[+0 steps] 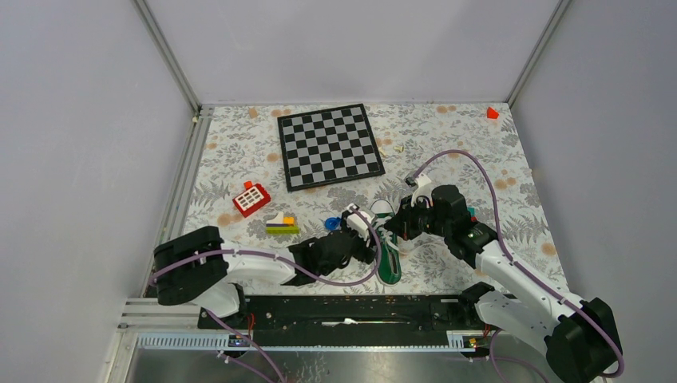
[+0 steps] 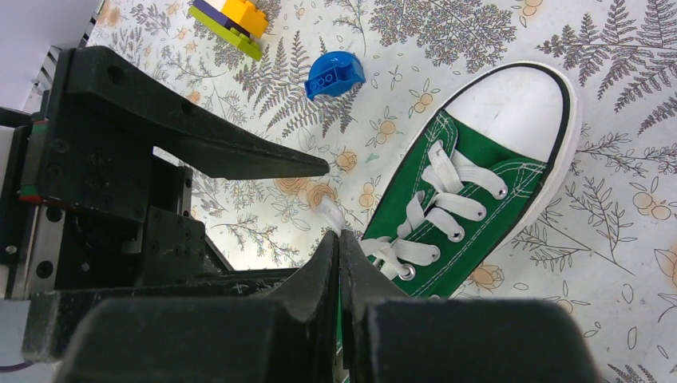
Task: Tie the shoes
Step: Wrap the shoelace around the shoelace.
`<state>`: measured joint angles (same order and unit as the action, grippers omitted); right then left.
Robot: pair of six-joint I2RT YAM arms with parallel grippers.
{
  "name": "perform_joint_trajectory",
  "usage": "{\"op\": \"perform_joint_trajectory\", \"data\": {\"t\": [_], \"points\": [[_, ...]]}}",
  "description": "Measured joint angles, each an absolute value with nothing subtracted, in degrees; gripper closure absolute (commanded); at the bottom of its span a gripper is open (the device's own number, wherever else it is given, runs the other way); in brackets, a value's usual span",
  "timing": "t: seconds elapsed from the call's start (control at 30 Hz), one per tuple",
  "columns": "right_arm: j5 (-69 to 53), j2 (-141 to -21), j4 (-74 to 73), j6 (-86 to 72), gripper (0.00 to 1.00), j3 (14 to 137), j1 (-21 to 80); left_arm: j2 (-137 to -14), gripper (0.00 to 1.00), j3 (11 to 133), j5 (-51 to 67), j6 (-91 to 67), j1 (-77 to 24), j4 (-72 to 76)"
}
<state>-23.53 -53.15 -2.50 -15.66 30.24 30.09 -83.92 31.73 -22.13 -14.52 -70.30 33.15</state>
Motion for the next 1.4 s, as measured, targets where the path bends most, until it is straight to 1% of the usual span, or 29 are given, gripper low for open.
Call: {"op": "perform_joint_trajectory", "data": {"t": [0.17,0.33,0.7,0.8,0.87,1.1,1.23,1.27,1.3,1.33,1.37,1.4], "points": [[-23.5,-53.1,-2.5,-15.7,1.00,30.2,30.1,-87.6,0.36,34.7,-22.8,-14.5,-70.6,34.4],[-23.6,-53.1,-2.7,-15.7,1.00,30.2,30.1,-90.0,0.37,34.9,-22.7,-14.6,-70.6,36.5],[-23.5,-53.2,-3.6,-15.4,1.00,30.2,30.1,-93.7,0.41,35.2,-22.6,-15.0,-70.6,43.3],[-23.5,-53.3,-3.7,-15.4,1.00,30.2,30.1,-94.0,0.44,35.2,-22.6,-15.0,-70.6,44.7],[-23.5,-53.3,-3.7,-15.4,1.00,30.2,30.1,-94.2,0.48,35.2,-22.5,-15.1,-70.6,45.6],[-23.5,-53.3,-4.0,-15.3,1.00,30.3,30.1,-95.5,0.76,35.2,-22.3,-15.9,-70.6,48.6],[-23.5,-53.3,-4.0,-15.2,1.00,30.3,30.0,-95.9,0.77,35.2,-22.1,-16.1,-70.8,49.2],[-23.5,-53.3,-4.0,-15.2,1.00,30.3,30.0,-95.9,0.80,35.2,-22.2,-16.1,-70.8,49.2],[-23.5,-53.3,-4.0,-15.2,1.00,30.3,30.0,-95.9,0.87,35.2,-22.2,-16.1,-70.8,49.3],[-23.5,-53.3,-4.0,-15.2,1.00,30.4,30.0,-95.9,0.91,35.2,-22.1,-16.1,-70.8,49.4],[-23.5,-53.3,-4.0,-15.2,1.00,30.4,30.0,-95.9,1.00,35.2,-22.2,-16.2,-70.8,49.4],[-23.5,-53.3,-4.0,-15.2,1.00,30.4,30.0,-95.9,1.00,35.2,-22.2,-16.3,-70.8,49.4]]}}
